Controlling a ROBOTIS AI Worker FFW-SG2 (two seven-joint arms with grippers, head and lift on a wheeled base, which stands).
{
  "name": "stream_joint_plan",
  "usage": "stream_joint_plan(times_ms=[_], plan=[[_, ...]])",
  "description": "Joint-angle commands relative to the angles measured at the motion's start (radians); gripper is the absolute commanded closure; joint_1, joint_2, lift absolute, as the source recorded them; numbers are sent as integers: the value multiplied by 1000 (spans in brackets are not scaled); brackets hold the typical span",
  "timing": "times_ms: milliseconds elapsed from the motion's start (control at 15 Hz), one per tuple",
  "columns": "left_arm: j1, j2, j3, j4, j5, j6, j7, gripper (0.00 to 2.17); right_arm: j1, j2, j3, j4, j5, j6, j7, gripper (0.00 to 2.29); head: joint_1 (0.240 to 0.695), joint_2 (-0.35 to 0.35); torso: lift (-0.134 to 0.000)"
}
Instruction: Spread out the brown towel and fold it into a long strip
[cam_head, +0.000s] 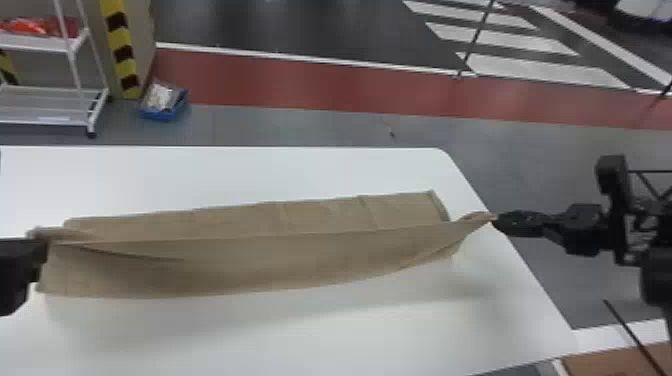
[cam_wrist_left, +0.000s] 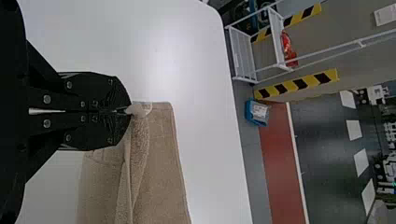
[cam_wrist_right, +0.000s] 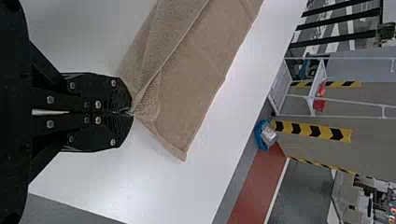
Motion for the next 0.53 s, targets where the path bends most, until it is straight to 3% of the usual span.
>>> stream_joint_plan(times_ms=[0,333,467], plan=[[-44,-10,-24,71,-33,1,-10,1828,-99,-6,36,108,-6,-16,-26,1241,695,-250,-125],[-115,-17,-40,142,-63,1,-19,1828,-252,-5,129,274,1,-13,-100,1241,695,-232,-125],[-106,-14,-29,128,-64,1,-17,1828,-224,-5,119,243,-26,21,-90,1241,695,-222,-125]])
